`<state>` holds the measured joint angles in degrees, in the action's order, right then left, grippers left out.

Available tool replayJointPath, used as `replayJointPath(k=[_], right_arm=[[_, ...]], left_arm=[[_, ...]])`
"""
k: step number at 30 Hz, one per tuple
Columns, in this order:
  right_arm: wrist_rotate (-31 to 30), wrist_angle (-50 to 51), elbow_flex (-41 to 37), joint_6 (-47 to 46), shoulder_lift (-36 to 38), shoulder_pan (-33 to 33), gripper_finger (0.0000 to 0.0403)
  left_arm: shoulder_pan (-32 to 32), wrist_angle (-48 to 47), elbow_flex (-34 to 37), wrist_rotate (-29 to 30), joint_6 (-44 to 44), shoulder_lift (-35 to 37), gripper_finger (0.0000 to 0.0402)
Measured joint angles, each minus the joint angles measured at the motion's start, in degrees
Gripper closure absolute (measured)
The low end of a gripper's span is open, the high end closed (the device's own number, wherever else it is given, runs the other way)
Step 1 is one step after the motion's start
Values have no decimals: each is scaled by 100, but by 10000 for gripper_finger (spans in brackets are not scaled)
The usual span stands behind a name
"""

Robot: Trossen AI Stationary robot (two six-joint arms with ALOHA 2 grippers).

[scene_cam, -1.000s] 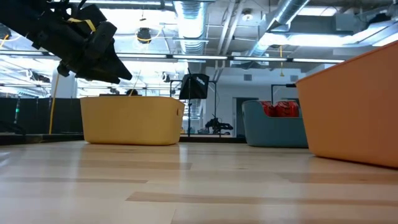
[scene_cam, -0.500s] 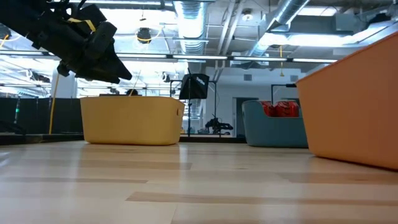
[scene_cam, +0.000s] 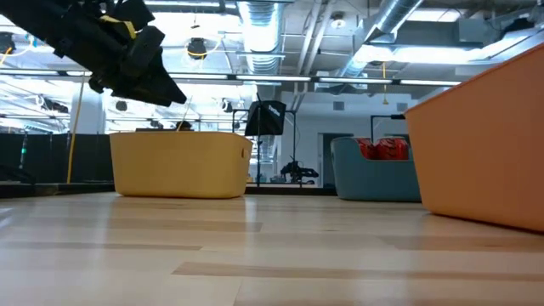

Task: Sort soda cans
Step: Return to Home Position

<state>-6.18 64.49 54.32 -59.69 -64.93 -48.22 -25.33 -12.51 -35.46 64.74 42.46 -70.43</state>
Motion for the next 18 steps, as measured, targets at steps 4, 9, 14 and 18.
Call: replayJointPath(k=[4, 9, 14, 18], right_arm=[[-752, -41, 267, 1007, 0, 373, 403], [-1506, -742, 316, 2326, 2, 1002, 403], [-1694, -2090, 316, 3917, 2, 1671, 400], [-1693, -3386, 316, 5231, 2, 2046, 390]], left_arm=[[81, 6, -58, -160, -315, 0, 174], [97, -6, -224, -134, -965, 83, 180], [130, 1, -444, -115, -1725, 299, 208], [130, 4, -483, -237, -2118, 573, 242]])
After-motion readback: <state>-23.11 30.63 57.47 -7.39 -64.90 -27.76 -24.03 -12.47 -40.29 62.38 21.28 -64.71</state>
